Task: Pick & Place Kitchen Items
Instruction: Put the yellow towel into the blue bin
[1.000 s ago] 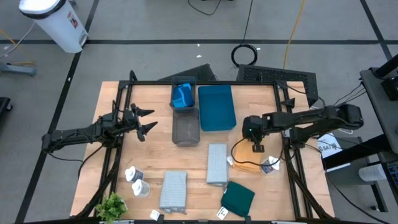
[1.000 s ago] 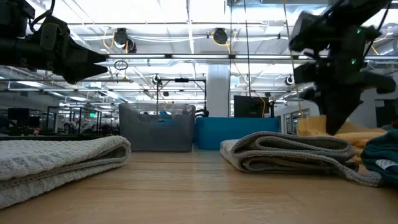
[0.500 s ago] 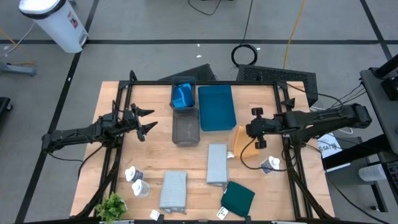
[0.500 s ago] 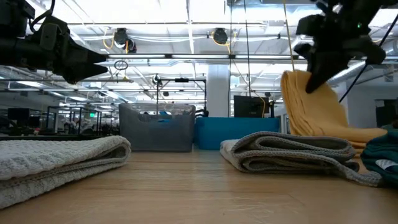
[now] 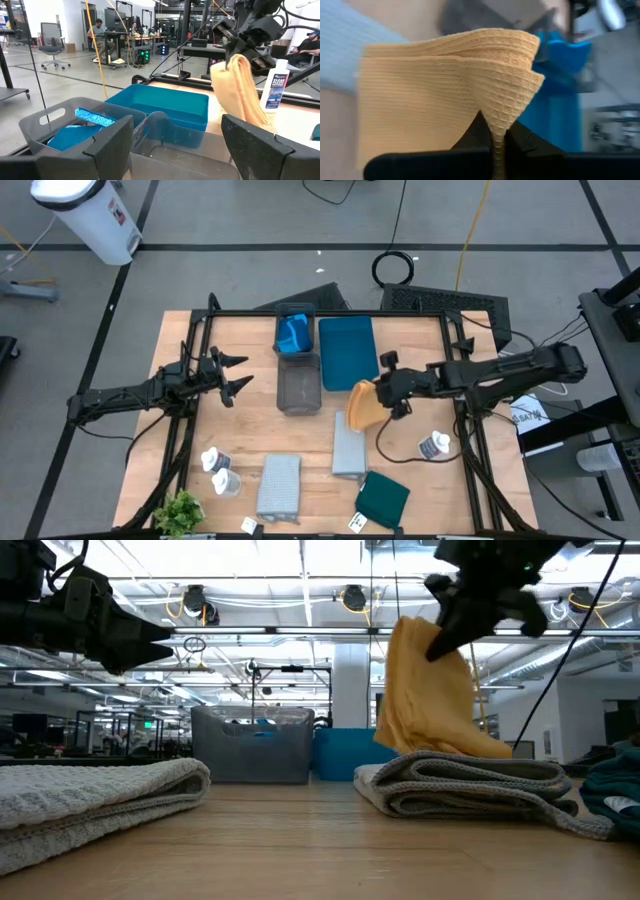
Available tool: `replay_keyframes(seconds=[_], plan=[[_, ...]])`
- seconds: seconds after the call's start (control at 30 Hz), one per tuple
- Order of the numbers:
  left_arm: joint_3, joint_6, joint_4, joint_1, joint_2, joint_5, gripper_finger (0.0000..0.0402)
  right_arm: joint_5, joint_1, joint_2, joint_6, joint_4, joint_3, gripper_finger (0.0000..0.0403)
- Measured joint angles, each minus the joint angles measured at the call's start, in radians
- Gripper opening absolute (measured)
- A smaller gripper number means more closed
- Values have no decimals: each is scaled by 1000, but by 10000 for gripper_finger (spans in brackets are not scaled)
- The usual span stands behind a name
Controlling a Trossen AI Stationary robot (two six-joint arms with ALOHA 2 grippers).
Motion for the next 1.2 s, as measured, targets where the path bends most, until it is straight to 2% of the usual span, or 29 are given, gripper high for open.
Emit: replay_keyframes(seconds=[0.13, 0.37, 0.6, 0.87, 1.2], plan=[[0, 0, 0, 0, 0, 0, 308, 91, -7, 31, -108, 64, 7, 1], [0, 0, 0, 0, 0, 0, 308, 186, -7, 28, -277, 231, 8, 1], [0, 0, 0, 0, 0, 0, 308, 183, -76, 28, -385, 278, 8, 1], [0, 0, 0, 0, 0, 0, 308, -46, -264, 69, -400, 286, 8, 1], [0, 0, 0, 0, 0, 0, 308, -205, -421, 225, -480, 394, 8, 1]])
